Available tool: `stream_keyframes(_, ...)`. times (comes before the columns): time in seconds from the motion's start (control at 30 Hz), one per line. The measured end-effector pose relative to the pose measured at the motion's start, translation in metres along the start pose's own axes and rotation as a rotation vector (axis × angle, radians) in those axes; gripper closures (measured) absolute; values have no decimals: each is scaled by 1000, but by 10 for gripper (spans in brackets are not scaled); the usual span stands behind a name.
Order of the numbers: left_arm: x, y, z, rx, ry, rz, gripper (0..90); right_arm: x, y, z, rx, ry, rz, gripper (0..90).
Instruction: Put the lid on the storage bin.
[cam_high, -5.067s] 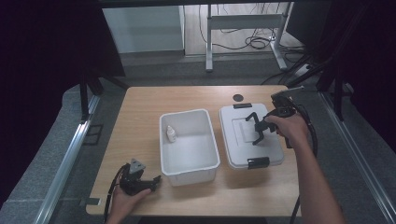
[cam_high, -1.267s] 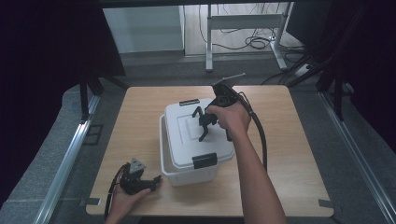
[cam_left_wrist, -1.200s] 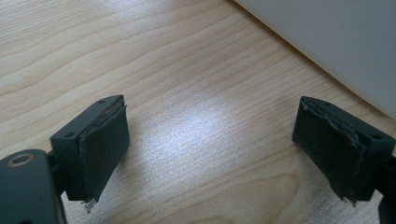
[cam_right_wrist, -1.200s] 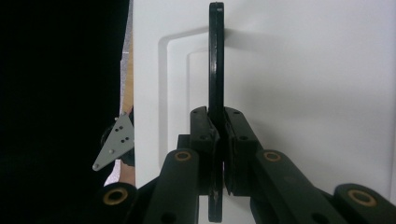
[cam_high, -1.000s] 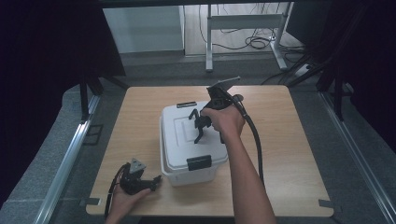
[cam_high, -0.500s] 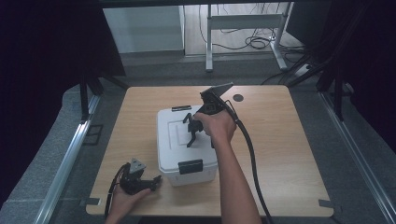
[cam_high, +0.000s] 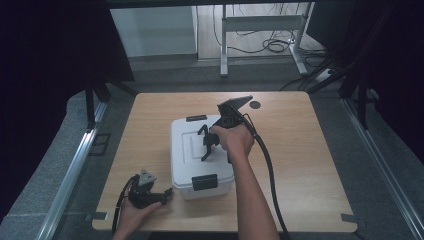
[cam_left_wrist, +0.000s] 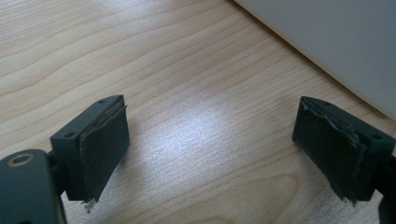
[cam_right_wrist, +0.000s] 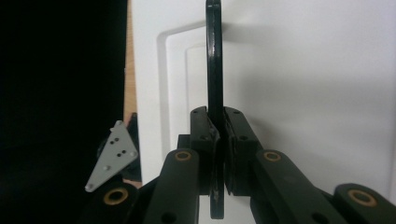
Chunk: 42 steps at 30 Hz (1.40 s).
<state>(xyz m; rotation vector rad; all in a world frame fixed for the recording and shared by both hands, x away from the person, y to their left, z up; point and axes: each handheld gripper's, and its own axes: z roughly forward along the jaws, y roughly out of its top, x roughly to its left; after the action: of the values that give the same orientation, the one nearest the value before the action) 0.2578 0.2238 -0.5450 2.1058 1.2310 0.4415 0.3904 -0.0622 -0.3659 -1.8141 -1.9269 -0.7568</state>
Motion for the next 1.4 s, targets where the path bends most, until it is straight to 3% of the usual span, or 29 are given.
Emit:
stream_keyframes(0.37,0,0,0,1,-3,3,107,-3,1,1,6,18,-28,819)
stream_keyframes(0.53,0,1,0,0,-4,3,106,-4,2,-2,-9,3,-109,685)
stream_keyframes(0.57,0,1,1,0,-5,3,106,-5,2,-7,-29,12,-130,617)
stream_keyframes(0.77,0,1,0,1,-4,4,107,-13,-1,-24,-61,27,-197,539)
stream_keyframes(1.03,1,1,0,1,-4,8,107,-40,-9,-45,-103,60,-236,510)
stream_keyframes(1.07,1,1,0,1,-4,7,107,-49,-11,-50,-114,57,-247,503)
stream_keyframes(1.4,1,1,0,1,-4,8,107,-87,-26,-61,-180,78,-286,476)
